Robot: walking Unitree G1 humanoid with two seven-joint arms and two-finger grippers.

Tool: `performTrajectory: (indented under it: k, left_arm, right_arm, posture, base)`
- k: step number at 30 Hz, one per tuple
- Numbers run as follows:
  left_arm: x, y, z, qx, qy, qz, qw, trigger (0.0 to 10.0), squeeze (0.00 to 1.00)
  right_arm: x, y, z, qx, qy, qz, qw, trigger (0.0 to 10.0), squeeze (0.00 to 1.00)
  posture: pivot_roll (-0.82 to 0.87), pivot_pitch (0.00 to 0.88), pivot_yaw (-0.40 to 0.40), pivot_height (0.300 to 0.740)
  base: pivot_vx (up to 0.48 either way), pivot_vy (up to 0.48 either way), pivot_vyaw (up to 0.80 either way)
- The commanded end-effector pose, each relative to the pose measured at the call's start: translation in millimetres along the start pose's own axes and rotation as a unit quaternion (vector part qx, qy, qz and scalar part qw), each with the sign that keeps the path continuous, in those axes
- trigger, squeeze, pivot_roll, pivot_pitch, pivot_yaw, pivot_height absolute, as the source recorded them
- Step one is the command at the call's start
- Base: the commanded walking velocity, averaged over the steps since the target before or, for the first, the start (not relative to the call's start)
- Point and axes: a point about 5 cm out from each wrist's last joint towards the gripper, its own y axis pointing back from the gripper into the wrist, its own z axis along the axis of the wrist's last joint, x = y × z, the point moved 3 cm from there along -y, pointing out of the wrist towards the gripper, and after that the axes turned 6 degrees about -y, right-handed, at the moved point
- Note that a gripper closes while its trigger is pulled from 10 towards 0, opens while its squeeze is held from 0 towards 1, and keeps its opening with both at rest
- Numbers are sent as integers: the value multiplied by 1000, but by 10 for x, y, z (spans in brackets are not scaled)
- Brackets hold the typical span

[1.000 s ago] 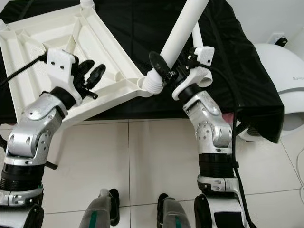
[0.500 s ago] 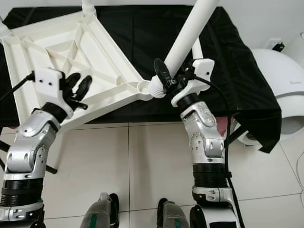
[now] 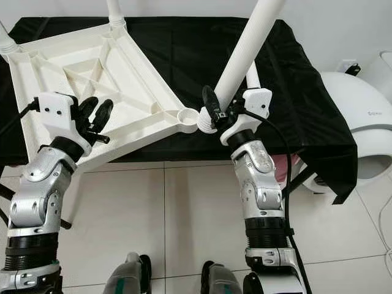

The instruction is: Building children table

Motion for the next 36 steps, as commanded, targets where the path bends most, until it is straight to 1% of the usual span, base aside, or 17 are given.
performTrajectory:
  k: [1,8,36]
  left_arm:
    - [192,53,-4,6,-4,115,993,10000,0]
    - [218,67,11,4,-8,117,993,10000,0]
    - [191,52,22,0,-3,115,993,10000,0]
  right_arm:
    - [-9,22,-22,-2,1,-4,1000,10000,0]
    - [3,10,-26,-4,7,-3,1000,10000,0]
    - [35,12,-35,-10,17,3,1000,10000,0]
  posture:
    - [2,131,-21,740]
    - [7,131,-21,740]
    - [3,114,-27,740]
  base:
    - [0,0,0]
    - [0,0,0]
    - [0,0,0]
